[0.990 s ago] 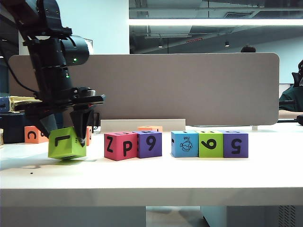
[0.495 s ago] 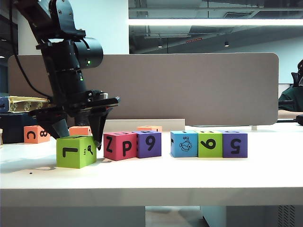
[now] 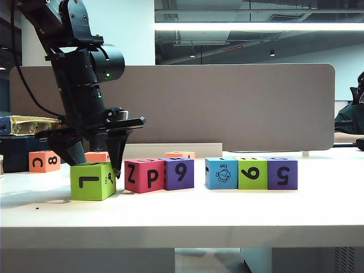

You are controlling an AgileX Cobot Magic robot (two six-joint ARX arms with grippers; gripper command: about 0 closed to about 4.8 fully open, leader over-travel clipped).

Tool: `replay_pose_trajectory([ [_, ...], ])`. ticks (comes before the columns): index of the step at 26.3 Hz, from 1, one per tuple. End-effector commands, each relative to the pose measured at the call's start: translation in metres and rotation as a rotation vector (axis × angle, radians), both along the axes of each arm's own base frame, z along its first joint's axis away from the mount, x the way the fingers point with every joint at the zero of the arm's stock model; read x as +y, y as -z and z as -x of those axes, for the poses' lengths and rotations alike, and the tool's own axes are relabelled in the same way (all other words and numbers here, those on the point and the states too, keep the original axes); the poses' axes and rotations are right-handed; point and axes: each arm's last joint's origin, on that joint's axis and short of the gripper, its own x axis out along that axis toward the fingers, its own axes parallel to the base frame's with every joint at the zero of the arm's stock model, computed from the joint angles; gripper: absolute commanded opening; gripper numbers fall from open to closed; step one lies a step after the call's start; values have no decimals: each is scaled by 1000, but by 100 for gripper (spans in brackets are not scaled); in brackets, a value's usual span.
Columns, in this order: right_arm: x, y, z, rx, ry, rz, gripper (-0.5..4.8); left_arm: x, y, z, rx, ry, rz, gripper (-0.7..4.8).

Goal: Select the appropriate blocks from the scattered letter blocks on the table and arrange them in a row to spell out "TURING".

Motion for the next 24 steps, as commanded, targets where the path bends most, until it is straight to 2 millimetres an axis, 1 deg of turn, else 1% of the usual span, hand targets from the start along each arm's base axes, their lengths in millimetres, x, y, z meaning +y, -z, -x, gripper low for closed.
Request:
replay_pose_trajectory([
  [1, 0, -2, 2, -33, -1, 0, -1, -1, -3, -2, -33, -9, 11, 263],
  [10, 0, -2, 2, -33, -1, 0, -1, -2, -5, -7, -93, -51, 19, 265],
  [12, 0, -2, 2, -33, -1, 0, -1, -2, -5, -7, -92, -51, 19, 287],
  [13, 0, -2, 2, -33, -1, 0, -1, -2, -5, -7, -92, -51, 19, 323],
  [14, 0, -2, 2, -32, -1, 0, -1, -2, -5, -7, -92, -51, 20, 346],
  [15, 0, -2, 2, -32, -1, 0, -1, -2, -5, -7, -94, -51, 20, 351],
  [24, 0, -2, 2, -28, -1, 0, -1, -2, -9, -9, -126, -43, 29, 350],
])
